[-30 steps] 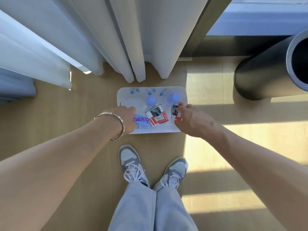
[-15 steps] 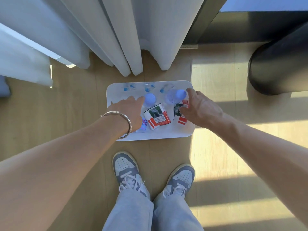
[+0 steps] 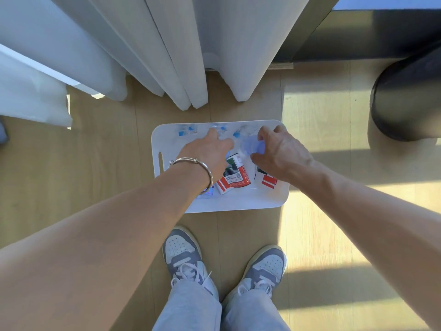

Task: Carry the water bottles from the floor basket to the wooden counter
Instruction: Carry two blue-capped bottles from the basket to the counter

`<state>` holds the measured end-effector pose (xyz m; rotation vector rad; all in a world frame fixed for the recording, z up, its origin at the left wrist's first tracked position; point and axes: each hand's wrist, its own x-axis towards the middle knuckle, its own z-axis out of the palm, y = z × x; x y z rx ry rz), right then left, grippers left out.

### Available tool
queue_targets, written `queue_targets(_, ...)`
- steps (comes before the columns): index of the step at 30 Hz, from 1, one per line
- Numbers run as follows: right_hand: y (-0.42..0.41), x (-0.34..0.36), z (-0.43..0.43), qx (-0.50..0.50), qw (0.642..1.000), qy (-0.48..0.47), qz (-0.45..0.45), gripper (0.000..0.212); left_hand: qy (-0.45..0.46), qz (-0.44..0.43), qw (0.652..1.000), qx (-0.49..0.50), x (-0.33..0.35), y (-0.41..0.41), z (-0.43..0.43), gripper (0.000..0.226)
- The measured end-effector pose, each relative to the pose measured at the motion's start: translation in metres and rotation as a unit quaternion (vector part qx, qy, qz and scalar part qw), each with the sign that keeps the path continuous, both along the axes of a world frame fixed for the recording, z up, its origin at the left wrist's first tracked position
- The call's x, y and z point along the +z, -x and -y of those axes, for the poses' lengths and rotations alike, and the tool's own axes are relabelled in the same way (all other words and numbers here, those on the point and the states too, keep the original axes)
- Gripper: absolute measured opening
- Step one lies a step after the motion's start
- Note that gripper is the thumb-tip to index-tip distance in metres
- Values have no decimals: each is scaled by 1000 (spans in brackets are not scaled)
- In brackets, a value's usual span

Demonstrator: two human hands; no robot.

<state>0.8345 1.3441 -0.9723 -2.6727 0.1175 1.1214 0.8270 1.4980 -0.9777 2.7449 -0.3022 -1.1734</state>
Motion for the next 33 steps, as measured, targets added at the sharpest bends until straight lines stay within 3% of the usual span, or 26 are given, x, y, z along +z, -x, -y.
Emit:
queue_targets(7,14,-2,-3,42,999,-20,-6,35,6,-9,999,46,3,11,6,22)
queue_targets(13,15,7,1,8,1000,-25,-14,36,0,-12,998,66,14,16,-1,20)
queue_targets(22,19,53,3,36,998,-42,-9,36,-16,-46,997,54,57,18,-9,23)
queue_targets(33,33,95,-8,132,986,-101,11,33,-28,-89,995,-41,71,22,-5,96)
